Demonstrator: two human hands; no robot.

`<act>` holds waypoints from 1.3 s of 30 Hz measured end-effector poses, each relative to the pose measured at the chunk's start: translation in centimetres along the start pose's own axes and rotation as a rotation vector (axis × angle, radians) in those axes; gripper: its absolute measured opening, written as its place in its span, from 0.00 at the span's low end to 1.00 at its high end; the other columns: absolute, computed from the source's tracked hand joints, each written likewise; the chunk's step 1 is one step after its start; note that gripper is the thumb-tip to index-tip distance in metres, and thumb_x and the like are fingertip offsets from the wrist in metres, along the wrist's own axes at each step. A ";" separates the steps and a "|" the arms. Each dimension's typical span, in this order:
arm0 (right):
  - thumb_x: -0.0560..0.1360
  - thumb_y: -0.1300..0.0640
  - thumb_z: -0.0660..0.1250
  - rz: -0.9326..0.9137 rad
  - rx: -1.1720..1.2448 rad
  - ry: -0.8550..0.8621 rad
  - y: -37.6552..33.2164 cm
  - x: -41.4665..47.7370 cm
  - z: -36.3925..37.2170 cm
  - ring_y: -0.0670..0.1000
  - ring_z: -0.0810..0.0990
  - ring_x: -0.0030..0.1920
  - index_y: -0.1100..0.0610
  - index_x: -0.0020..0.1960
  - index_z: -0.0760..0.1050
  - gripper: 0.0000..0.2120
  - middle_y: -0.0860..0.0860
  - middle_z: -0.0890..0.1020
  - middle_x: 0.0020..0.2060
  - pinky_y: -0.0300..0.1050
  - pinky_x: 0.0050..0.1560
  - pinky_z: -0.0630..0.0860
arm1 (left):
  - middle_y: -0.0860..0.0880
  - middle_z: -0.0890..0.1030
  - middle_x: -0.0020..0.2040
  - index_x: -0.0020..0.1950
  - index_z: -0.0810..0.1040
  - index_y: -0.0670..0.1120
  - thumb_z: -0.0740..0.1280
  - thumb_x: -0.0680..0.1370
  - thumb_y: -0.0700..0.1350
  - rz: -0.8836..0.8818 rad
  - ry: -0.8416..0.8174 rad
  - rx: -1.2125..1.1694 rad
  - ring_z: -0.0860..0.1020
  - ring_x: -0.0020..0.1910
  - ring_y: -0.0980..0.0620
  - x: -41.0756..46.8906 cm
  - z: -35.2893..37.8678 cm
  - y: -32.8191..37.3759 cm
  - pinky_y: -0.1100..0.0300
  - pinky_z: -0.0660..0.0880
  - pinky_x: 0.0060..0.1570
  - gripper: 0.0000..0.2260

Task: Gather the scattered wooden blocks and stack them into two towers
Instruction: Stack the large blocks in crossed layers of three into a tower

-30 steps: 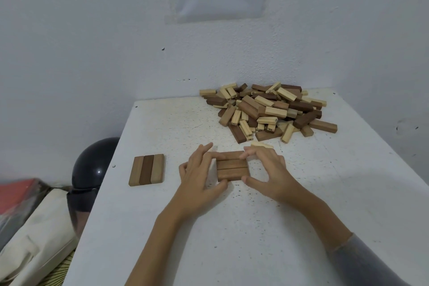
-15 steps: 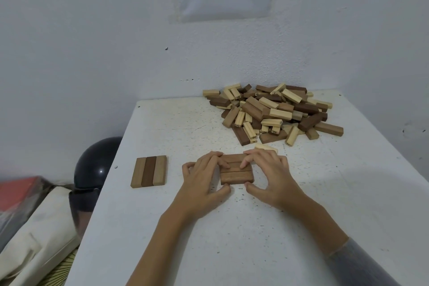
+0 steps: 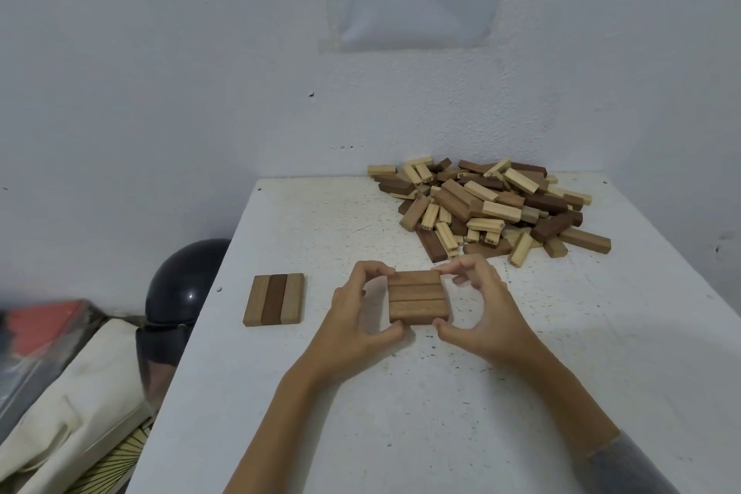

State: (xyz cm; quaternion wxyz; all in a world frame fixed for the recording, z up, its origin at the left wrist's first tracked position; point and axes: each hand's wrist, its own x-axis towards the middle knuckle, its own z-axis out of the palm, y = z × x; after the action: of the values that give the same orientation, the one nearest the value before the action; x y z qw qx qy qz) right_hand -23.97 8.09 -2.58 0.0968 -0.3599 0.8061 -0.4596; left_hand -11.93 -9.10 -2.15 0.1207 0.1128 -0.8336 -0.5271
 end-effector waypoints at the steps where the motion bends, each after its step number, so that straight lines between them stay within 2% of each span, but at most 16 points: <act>1: 0.61 0.49 0.73 0.001 0.043 0.004 -0.4 0.1 0.0 0.44 0.71 0.60 0.37 0.58 0.65 0.29 0.39 0.73 0.60 0.41 0.59 0.65 | 0.60 0.75 0.60 0.61 0.67 0.58 0.72 0.71 0.43 0.021 0.023 0.000 0.70 0.64 0.55 -0.1 -0.4 0.3 0.64 0.68 0.56 0.24; 3: 0.62 0.51 0.74 -0.011 0.113 0.005 -1.5 0.2 0.2 0.43 0.72 0.59 0.37 0.56 0.64 0.29 0.37 0.74 0.59 0.36 0.59 0.64 | 0.60 0.75 0.61 0.60 0.66 0.60 0.71 0.69 0.44 0.071 0.057 -0.007 0.70 0.66 0.56 -0.2 -1.4 1.0 0.62 0.67 0.60 0.24; 6: 0.62 0.54 0.74 -0.005 0.220 -0.016 -3.0 0.5 0.9 0.41 0.73 0.57 0.42 0.57 0.64 0.29 0.34 0.75 0.56 0.32 0.57 0.64 | 0.56 0.75 0.62 0.58 0.66 0.64 0.71 0.67 0.45 0.122 0.108 -0.002 0.71 0.66 0.55 -0.4 -3.1 1.4 0.66 0.68 0.61 0.25; 9: 0.61 0.54 0.74 -0.002 0.296 -0.031 -4.4 0.9 2.4 0.42 0.73 0.57 0.44 0.58 0.64 0.30 0.35 0.76 0.56 0.35 0.58 0.66 | 0.55 0.76 0.62 0.58 0.66 0.63 0.72 0.67 0.41 0.135 0.141 -0.019 0.72 0.66 0.55 -0.8 -4.9 1.3 0.66 0.68 0.62 0.28; 14: 0.59 0.48 0.72 -0.010 0.329 -0.033 -6.4 1.9 5.6 0.45 0.72 0.60 0.39 0.57 0.64 0.29 0.41 0.75 0.60 0.45 0.63 0.66 | 0.52 0.77 0.63 0.62 0.65 0.50 0.70 0.66 0.43 0.112 0.155 -0.103 0.73 0.66 0.50 -2.0 -8.1 0.4 0.58 0.70 0.63 0.27; 17: 0.58 0.47 0.71 0.007 0.327 -0.033 -7.3 2.6 7.6 0.50 0.70 0.62 0.36 0.56 0.64 0.29 0.41 0.73 0.61 0.49 0.63 0.68 | 0.50 0.77 0.64 0.63 0.64 0.49 0.73 0.67 0.39 0.075 0.169 -0.113 0.75 0.64 0.49 -2.5 -9.8 -0.6 0.63 0.72 0.59 0.29; 19: 0.57 0.46 0.71 0.016 0.334 -0.039 -7.8 3.0 8.8 0.50 0.69 0.62 0.35 0.55 0.63 0.29 0.42 0.73 0.61 0.49 0.62 0.69 | 0.52 0.78 0.64 0.63 0.63 0.48 0.74 0.66 0.42 0.064 0.182 -0.089 0.75 0.65 0.50 -2.9 -10.8 -1.2 0.69 0.70 0.59 0.30; 21: 0.57 0.45 0.70 0.017 0.344 -0.051 -8.2 3.3 10.0 0.49 0.69 0.62 0.35 0.55 0.63 0.29 0.43 0.73 0.61 0.47 0.60 0.69 | 0.52 0.78 0.63 0.63 0.64 0.47 0.73 0.64 0.44 0.053 0.194 -0.072 0.73 0.66 0.51 -3.2 -11.8 -1.8 0.69 0.68 0.61 0.30; 23: 0.56 0.43 0.70 0.030 0.351 -0.059 -8.5 3.6 11.2 0.48 0.69 0.62 0.36 0.55 0.64 0.29 0.43 0.73 0.61 0.43 0.59 0.68 | 0.53 0.78 0.63 0.63 0.64 0.47 0.72 0.64 0.43 0.040 0.202 -0.076 0.72 0.68 0.52 -3.6 -12.6 -2.6 0.67 0.67 0.64 0.30; 25: 0.57 0.44 0.70 0.043 0.336 -0.051 -8.7 3.8 12.4 0.46 0.68 0.61 0.38 0.55 0.64 0.29 0.41 0.73 0.60 0.41 0.61 0.65 | 0.52 0.78 0.64 0.64 0.64 0.48 0.72 0.64 0.43 0.019 0.213 -0.081 0.71 0.69 0.52 -4.0 -13.2 -3.3 0.60 0.66 0.67 0.30; 27: 0.58 0.46 0.70 0.039 0.289 -0.041 -8.8 3.9 13.4 0.44 0.69 0.60 0.41 0.56 0.65 0.28 0.39 0.72 0.59 0.35 0.62 0.57 | 0.52 0.78 0.64 0.65 0.63 0.49 0.73 0.64 0.42 -0.010 0.224 -0.096 0.71 0.70 0.52 -4.3 -13.6 -4.1 0.55 0.66 0.66 0.32; 30: 0.59 0.48 0.70 0.030 0.213 -0.031 -9.1 4.1 14.1 0.41 0.68 0.60 0.42 0.56 0.64 0.28 0.38 0.71 0.58 0.28 0.59 0.49 | 0.51 0.78 0.65 0.66 0.63 0.51 0.74 0.64 0.43 -0.048 0.235 -0.118 0.70 0.70 0.53 -4.6 -13.8 -4.6 0.60 0.67 0.63 0.33; 34: 0.59 0.46 0.69 0.010 0.134 -0.027 -9.2 4.2 14.4 0.40 0.67 0.59 0.43 0.57 0.64 0.28 0.35 0.69 0.56 0.30 0.60 0.48 | 0.53 0.77 0.65 0.67 0.63 0.51 0.74 0.65 0.44 -0.062 0.219 -0.110 0.70 0.71 0.53 -4.5 -14.0 -5.1 0.60 0.67 0.64 0.34; 37: 0.59 0.46 0.68 0.002 0.104 -0.024 -9.2 4.1 14.5 0.39 0.65 0.59 0.43 0.58 0.64 0.29 0.33 0.68 0.55 0.34 0.60 0.51 | 0.53 0.77 0.65 0.68 0.63 0.51 0.73 0.65 0.43 -0.064 0.207 -0.100 0.69 0.71 0.54 -4.4 -14.1 -5.4 0.70 0.67 0.61 0.34; 39: 0.60 0.46 0.68 0.001 0.087 -0.026 -9.1 4.1 14.5 0.40 0.65 0.59 0.42 0.58 0.63 0.29 0.33 0.67 0.55 0.36 0.60 0.51 | 0.54 0.77 0.66 0.68 0.63 0.51 0.73 0.66 0.39 -0.064 0.202 -0.095 0.70 0.71 0.54 -4.4 -14.0 -5.5 0.73 0.67 0.59 0.33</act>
State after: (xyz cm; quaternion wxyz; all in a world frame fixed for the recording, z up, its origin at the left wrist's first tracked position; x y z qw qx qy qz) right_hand -15.42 -7.29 -2.57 0.1232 -0.3608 0.7844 -0.4893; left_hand -2.96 -21.98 -1.67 0.1923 0.1860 -0.7872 -0.5557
